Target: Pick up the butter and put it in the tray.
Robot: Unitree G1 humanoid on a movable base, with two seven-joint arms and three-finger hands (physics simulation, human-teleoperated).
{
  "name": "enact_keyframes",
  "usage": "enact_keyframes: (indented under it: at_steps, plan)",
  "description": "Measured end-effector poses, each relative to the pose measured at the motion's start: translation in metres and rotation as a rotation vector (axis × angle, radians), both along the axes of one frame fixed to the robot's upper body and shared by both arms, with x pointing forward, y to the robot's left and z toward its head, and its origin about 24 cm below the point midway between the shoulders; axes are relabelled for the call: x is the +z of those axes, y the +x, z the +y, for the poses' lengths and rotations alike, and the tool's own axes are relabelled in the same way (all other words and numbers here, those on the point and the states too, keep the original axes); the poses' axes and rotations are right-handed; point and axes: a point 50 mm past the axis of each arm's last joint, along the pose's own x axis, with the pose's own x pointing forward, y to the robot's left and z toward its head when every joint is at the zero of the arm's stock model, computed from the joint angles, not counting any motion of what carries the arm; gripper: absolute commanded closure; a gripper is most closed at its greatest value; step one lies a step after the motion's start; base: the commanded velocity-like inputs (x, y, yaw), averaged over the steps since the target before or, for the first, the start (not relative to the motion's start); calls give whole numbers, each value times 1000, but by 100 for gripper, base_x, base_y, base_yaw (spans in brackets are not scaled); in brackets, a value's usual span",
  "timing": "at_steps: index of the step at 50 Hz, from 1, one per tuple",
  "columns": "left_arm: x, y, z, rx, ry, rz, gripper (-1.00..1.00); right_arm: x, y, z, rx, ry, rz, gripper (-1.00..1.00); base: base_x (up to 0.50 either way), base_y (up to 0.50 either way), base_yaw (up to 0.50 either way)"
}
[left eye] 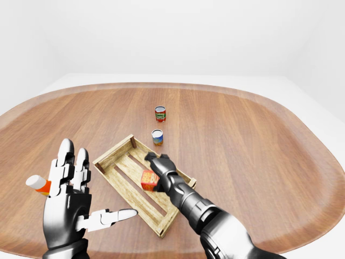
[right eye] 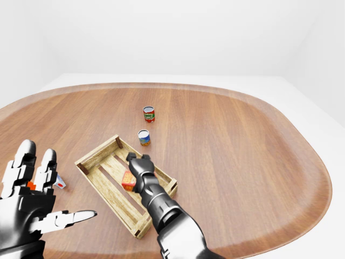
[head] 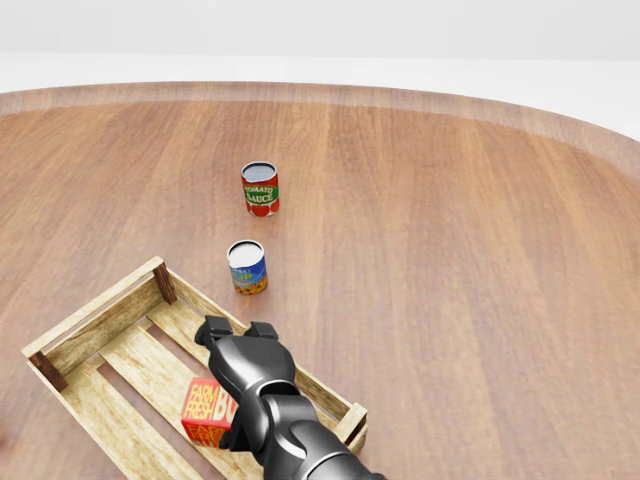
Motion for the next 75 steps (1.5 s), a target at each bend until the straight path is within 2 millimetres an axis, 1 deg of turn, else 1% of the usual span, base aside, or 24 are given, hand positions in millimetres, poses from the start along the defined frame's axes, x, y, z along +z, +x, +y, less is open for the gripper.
enact_keyframes:
  at_steps: [29, 39, 45, 50, 55, 62, 75]
  plan:
    - [0, 0, 0, 1, 0, -2, -100, 3, 2, 0, -13, 13, -15, -100, 0, 0, 0]
    - [0, -1, 0, 1, 0, -3, -100, 12, 3, 4, 12, 34, -52, -100, 0, 0, 0]
    - [0, -1, 0, 1, 0, -3, -100, 31, 1, 12, 73, 65, -127, -100, 0, 0, 0]
    - [0, -1, 0, 1, 0, -3, -100, 54, -4, 17, 132, 83, -205, -100, 0, 0, 0]
    - [0, -1, 0, 1, 1, -3, -100, 78, -12, 18, 175, 89, -282, -100, 0, 0, 0]
    - [0, -1, 0, 0, 1, -3, -100, 107, -23, 12, 195, 91, -367, -100, 0, 0, 0]
    - [0, -1, -1, -1, 5, -1, -100, 145, -45, -7, 180, 79, -490, -100, 0, 0, 0]
